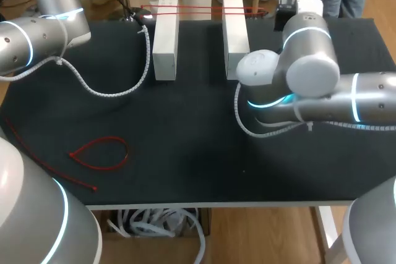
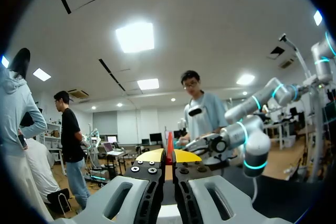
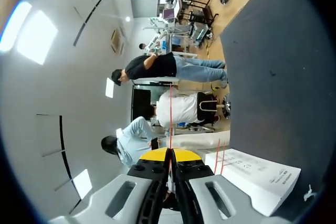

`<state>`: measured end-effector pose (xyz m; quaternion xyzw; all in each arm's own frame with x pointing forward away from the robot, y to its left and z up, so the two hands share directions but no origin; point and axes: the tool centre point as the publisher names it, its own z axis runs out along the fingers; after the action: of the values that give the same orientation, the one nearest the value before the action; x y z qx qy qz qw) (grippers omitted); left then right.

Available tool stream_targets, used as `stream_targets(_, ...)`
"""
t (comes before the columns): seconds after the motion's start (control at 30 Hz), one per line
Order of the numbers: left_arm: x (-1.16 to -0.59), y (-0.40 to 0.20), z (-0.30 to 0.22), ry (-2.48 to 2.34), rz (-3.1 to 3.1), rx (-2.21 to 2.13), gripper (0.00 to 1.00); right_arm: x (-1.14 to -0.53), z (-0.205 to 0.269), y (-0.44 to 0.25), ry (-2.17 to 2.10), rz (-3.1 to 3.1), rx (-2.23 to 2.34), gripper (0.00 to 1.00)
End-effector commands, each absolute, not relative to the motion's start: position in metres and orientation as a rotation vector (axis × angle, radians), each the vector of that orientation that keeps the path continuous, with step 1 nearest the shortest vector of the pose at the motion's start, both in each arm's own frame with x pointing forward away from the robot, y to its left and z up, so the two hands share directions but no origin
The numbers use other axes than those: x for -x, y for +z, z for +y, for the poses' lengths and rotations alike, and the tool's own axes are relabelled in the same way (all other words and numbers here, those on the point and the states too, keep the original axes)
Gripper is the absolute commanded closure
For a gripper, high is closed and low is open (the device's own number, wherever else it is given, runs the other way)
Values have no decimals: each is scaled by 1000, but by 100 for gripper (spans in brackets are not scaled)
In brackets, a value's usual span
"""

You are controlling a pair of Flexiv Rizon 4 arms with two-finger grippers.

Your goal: Grab the tape and strap the tape.

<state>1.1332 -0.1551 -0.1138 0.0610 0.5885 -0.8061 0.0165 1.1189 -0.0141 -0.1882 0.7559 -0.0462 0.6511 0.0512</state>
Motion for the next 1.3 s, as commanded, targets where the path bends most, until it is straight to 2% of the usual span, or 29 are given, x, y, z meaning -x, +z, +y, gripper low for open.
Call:
stream_targets(0.03,-1131,-112,-156,-2498,1833,-183,100,-1116,-20,-180,1923,-126,-2365,100)
stream_targets(0.7,-1131,-112,-156,-2498,1833,-183,100,-1116,-20,-180,1923,-126,-2365,100)
stream_targets(1.3,-1120,-104,-148,-1909,2597,389,100,-1099,-16,-184,2013,-2,-2190,100)
